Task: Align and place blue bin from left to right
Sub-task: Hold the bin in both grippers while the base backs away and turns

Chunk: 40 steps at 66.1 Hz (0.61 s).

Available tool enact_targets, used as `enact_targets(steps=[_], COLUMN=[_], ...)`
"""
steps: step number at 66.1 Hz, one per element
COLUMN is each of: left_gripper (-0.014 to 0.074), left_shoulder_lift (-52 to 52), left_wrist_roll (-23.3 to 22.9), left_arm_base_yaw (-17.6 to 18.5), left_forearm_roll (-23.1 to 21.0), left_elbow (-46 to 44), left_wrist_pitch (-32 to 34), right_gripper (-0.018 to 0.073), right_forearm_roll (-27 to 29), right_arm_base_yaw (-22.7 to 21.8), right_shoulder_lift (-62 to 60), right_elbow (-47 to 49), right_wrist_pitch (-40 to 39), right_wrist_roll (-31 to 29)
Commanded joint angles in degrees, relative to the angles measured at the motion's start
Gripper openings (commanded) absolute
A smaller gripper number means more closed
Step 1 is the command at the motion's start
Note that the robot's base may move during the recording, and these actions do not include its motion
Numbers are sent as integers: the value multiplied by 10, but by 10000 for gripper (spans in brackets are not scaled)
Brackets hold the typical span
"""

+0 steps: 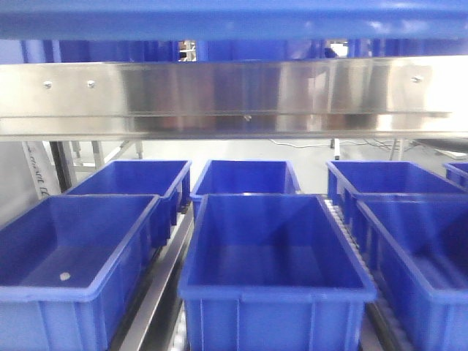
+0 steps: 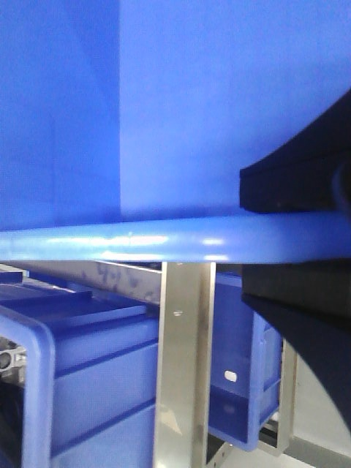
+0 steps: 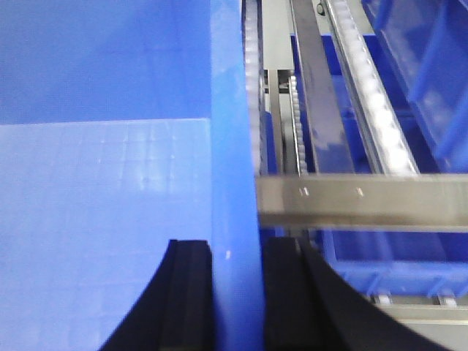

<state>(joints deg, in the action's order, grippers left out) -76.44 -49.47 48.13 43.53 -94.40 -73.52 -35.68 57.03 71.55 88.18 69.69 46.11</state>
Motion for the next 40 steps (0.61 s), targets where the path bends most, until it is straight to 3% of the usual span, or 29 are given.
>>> enact_targets(steps=[1,40], left_gripper=[-111,-111], left_shoulder_lift=[5,5], left_wrist_roll=[-1,-1], left_arm_base_yaw=[11,11], left_forearm_roll=[-8,-8], left_elbow=[-6,-6], left_wrist_pitch=[72,72], right_gripper=[-70,-70], right_forearm_roll=[-2,-2], right_arm_base_yaw=[8,8], right_shoulder_lift=[-2,-2], right_elbow=[6,6], right_wrist_pitch=[-76,-76], right_wrist_roll=[3,3])
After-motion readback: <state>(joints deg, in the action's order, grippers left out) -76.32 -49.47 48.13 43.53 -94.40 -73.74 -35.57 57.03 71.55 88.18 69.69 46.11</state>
